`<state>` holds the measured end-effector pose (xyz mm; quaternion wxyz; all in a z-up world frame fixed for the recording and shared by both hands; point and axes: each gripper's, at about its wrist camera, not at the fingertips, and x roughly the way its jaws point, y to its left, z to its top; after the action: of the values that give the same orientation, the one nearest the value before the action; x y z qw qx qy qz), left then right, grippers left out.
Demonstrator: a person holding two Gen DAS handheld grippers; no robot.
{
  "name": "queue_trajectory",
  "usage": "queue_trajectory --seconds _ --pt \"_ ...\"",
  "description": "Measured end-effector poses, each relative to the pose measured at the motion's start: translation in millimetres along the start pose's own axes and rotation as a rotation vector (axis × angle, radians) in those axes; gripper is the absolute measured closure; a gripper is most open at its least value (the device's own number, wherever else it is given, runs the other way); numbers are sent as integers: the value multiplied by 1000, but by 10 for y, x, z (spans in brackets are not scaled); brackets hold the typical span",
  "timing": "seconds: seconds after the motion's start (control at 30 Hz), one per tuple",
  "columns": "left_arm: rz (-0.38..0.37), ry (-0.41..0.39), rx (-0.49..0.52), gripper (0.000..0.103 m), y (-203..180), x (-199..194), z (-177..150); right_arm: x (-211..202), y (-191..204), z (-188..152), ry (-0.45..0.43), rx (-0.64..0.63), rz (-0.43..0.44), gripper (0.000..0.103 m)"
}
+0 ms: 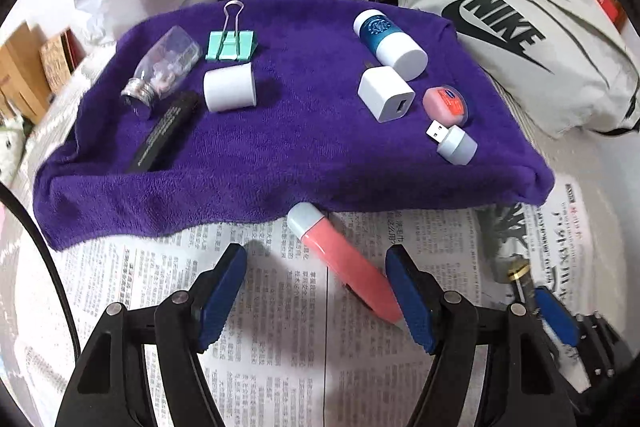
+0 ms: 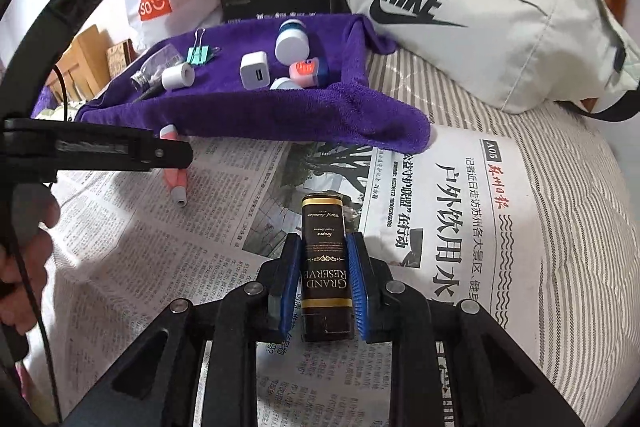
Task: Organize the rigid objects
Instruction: 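Grasp the pink marker with the left gripper while the right grasps the Grand Reserve tube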
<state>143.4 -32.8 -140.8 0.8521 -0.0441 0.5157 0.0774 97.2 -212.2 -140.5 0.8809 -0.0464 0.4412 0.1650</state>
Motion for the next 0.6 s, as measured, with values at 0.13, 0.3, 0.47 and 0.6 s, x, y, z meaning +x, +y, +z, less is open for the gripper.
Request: queue_trajectory --seconds 0.13,0.3,0.47,0.6 --pt "38 -15 85 27 17 -36 -107 -6 13 -13 -17 -2 -9 79" --pt "26 11 60 25 340 -140 -227 -8 -7 -18 -19 6 0 79" --pt "14 7 113 27 325 -137 -232 -9 -5 -24 -19 5 -1 79" --pt "-6 -33 188 46 203 -177 -268 -12 -11 -30 -19 7 1 79"
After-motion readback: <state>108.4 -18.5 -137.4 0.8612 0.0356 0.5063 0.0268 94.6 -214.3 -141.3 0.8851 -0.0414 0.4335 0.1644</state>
